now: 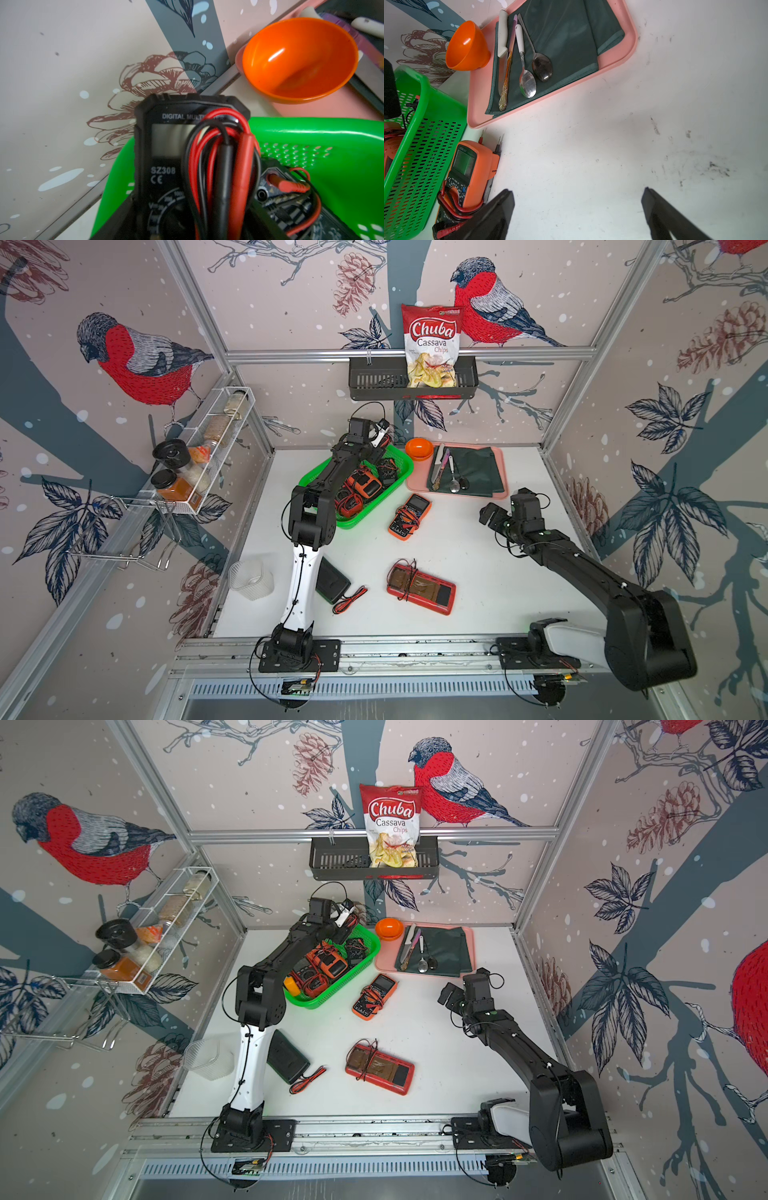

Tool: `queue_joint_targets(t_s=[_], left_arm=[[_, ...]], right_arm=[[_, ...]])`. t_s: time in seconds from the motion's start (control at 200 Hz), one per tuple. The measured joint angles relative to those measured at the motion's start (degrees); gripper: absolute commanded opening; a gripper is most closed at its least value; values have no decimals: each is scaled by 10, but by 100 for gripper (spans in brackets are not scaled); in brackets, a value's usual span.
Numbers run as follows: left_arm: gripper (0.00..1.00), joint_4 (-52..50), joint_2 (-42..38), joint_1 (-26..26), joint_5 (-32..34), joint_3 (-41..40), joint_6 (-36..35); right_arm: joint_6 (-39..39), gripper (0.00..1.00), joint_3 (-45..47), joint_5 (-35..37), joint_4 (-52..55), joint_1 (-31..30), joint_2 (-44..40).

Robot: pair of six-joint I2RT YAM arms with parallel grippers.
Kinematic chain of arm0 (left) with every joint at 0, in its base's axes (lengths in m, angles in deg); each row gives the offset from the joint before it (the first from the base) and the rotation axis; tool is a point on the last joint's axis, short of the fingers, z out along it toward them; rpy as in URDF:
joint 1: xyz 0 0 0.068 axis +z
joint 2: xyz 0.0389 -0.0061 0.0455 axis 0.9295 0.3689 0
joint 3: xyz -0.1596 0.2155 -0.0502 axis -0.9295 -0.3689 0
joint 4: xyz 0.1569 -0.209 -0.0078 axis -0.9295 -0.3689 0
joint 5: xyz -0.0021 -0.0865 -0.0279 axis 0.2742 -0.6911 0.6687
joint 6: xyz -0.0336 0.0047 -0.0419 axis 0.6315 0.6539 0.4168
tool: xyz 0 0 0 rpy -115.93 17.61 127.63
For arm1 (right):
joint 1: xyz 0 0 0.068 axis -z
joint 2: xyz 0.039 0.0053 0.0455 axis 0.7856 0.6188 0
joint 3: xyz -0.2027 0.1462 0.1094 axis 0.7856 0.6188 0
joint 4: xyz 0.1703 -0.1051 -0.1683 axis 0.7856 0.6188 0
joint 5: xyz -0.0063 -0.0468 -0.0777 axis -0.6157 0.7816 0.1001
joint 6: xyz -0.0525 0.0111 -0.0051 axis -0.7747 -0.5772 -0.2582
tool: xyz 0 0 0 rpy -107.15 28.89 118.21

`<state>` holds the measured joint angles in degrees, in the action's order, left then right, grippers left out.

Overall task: Put the multimeter into the basket
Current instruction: Place the multimeter in the basket.

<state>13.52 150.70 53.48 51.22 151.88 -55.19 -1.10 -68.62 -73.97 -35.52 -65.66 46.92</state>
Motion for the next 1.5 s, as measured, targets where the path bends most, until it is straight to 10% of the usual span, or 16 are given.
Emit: queue_joint_targets(t_s=[1.061, 1.501], left_arm=[[14, -53, 27, 13, 5, 22, -20], [96, -56, 36, 13, 28, 37, 5]], right_arm=[[11, 100, -17, 16, 5, -16, 1], [11, 100, -17, 21, 7, -16, -6]])
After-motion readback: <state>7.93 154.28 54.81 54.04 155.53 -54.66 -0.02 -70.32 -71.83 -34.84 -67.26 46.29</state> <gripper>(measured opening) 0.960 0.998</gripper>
